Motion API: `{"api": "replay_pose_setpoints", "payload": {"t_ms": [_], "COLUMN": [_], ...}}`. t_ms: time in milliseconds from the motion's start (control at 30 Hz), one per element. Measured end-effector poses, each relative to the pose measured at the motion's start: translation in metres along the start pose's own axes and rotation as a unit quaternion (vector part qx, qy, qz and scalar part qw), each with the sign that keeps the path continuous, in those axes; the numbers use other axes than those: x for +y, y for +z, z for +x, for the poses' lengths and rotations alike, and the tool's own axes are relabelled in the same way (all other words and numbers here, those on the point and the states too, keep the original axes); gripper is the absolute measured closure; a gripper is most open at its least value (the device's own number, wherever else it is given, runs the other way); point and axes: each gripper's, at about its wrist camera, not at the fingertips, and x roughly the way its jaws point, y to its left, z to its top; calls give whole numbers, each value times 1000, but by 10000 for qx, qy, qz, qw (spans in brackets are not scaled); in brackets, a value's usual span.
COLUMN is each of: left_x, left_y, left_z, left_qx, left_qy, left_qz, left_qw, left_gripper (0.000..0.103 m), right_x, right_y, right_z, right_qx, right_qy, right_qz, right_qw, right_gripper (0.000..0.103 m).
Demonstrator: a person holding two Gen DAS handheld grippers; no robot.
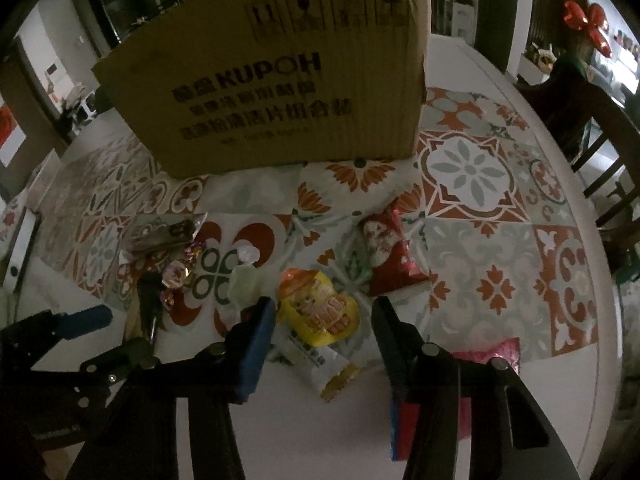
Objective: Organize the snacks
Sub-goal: 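Withdraw both tools and move the left tool toward the black-and-gold bar, then grasp the black-and-gold bar with the left tool while the right tool grasps the yellow pouch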
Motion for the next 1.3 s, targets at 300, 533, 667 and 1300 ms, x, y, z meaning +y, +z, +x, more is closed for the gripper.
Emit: {"api": "replay_pose_setpoints", "payload": {"t_ms": [300, 533, 667, 1300], "left_x": [-1, -2, -6, -22], "left_y": [4, 0, -3, 14], "left_z": [3, 1, -8, -93], "left_qx": [-60, -111, -208, -1299], "left_qy": [89, 8, -49, -274], "left_qz": [68, 145, 194, 630], "left_qw": [9999, 9998, 9996, 9891], "left_gripper": [64, 72, 73, 73], "right_x": [5, 6, 11, 22], "right_y": [0, -9, -14, -9], "right_z": [5, -5, -17, -100], "right_qx": [-39, -171, -316, -1190], "right_qy": [-19, -74, -110, 38], "right_qz": [-32, 12, -69, -170], "right_qw": [10000, 9998, 9994, 9927], "right_gripper": [61, 62, 62, 62]}}
